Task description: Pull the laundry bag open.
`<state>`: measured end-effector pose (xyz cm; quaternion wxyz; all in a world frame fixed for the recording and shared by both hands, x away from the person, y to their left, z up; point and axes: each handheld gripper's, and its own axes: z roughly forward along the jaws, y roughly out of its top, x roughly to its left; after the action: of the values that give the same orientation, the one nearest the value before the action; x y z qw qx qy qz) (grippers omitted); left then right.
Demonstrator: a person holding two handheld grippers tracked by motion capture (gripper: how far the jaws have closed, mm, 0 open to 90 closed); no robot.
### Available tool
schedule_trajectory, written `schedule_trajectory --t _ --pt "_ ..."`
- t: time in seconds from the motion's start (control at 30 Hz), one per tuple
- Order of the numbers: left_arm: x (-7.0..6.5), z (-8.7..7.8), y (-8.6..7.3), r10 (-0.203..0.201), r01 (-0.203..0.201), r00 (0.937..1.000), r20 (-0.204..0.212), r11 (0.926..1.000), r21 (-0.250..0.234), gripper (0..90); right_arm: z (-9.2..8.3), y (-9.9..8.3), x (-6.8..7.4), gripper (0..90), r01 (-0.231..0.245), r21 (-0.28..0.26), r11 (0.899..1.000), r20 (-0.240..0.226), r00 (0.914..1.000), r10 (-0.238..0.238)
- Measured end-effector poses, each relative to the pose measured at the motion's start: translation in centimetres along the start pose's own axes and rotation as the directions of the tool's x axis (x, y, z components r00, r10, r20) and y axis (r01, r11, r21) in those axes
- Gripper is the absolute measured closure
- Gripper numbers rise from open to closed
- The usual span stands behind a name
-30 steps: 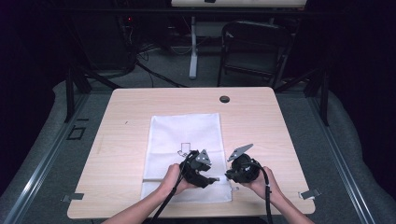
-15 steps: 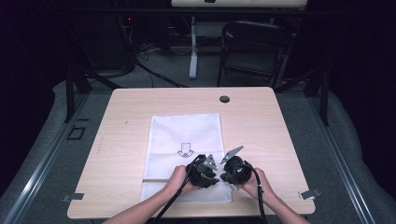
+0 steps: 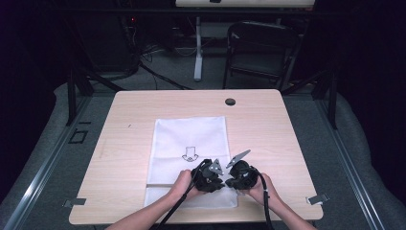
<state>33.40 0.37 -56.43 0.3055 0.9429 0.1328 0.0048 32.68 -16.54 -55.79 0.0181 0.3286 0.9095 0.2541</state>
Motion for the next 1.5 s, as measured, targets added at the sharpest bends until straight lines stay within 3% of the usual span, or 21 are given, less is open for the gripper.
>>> schedule_trajectory --t 0.2,0.63,0.87,0.97,1.03,1.23,1.3,1.5 --pt "-0.22 -0.05 0.15 0.025 -0.025 0.9997 -0.009 0.9996 0.015 81.3 0.04 -0.06 0.00 90.0 -0.006 -0.004 1.000 -0.003 1.0000 0.006" --pt "-0.16 -0.21 0.22 0.021 -0.020 0.9998 -0.005 0.9995 0.022 81.8 0.06 0.00 -0.08 90.0 -0.042 0.007 0.999 -0.010 0.9991 0.042" --pt "-0.12 -0.28 0.22 0.027 -0.027 0.9996 -0.003 0.9994 0.023 81.9 0.05 -0.02 -0.11 90.0 -0.044 0.008 0.999 -0.014 0.9989 0.045" --pt "-0.09 -0.30 0.17 0.022 -0.022 0.9998 0.001 0.9996 0.019 81.9 -0.14 0.09 -0.34 90.0 -0.023 0.039 0.999 -0.016 0.9996 0.023" --pt "-0.09 -0.32 0.17 0.025 -0.025 0.9997 0.001 0.9995 0.020 81.9 0.00 -0.01 -0.23 90.0 -0.042 0.017 0.999 -0.015 0.9990 0.042" --pt "-0.04 -0.48 0.17 0.040 -0.040 0.9992 -0.003 0.9987 0.031 82.0 0.00 -0.04 -0.31 90.0 -0.050 0.017 0.999 -0.019 0.9985 0.051" --pt "0.19 -0.76 -0.01 0.025 -0.025 0.9997 0.001 0.9994 0.024 82.0 0.01 -0.09 -0.40 90.0 -0.058 0.014 0.998 -0.025 0.9980 0.058" --pt "0.08 -0.79 -0.05 0.029 -0.029 0.9996 0.000 0.9991 0.030 81.9 0.00 -0.03 -0.31 90.0 -0.051 0.019 0.999 -0.017 0.9985 0.051"
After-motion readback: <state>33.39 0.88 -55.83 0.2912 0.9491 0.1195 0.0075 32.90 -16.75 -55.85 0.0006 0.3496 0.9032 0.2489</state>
